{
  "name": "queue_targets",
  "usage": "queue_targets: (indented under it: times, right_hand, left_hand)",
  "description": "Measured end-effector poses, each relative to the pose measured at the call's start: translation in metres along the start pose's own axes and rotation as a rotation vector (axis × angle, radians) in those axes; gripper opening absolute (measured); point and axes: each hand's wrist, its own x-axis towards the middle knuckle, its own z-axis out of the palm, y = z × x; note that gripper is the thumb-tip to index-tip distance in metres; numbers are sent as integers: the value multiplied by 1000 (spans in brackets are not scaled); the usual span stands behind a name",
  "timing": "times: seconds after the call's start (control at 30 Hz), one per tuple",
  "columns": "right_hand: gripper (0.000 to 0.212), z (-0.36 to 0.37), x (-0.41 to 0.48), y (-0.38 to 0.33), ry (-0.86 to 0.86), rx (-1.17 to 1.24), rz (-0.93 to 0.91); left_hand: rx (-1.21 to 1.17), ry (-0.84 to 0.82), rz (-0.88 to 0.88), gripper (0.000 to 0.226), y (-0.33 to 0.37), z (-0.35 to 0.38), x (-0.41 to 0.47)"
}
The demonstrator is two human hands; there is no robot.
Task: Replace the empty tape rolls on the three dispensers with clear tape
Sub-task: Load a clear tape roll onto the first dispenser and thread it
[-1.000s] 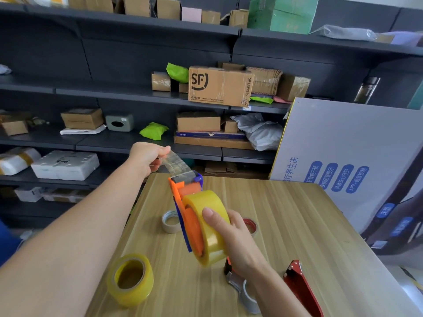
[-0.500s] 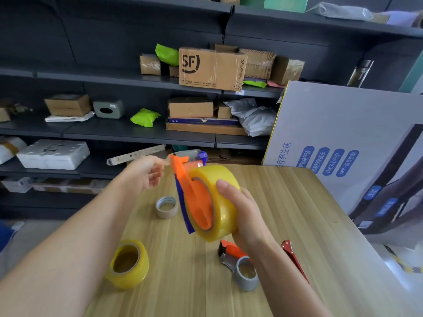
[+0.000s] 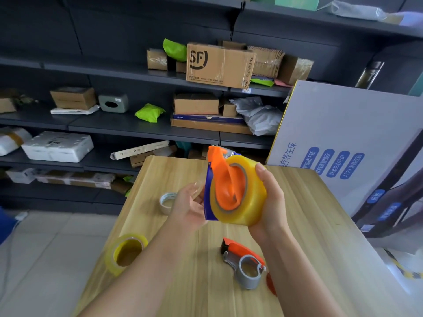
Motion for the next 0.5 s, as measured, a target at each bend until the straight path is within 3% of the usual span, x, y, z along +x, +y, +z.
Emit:
queue_targets:
  times: [0.1,0.27,0.4,0.5]
  right_hand:
    - [59,0,1,2,14,5,10]
    - [68,0,2,4,9,15,23]
    - [64,5,3,9,-28,4,10]
    - [60,8,5,12,-32,-7,4]
  left_hand:
    - [-145,-14,38,10,-11,4,-7]
    - [-215,-155,89,8,-16,-1,-11]
    - [-207,-240,42,25,-27,-3,-11]
    - [-276,-259,-11,52,-30,-5,-13]
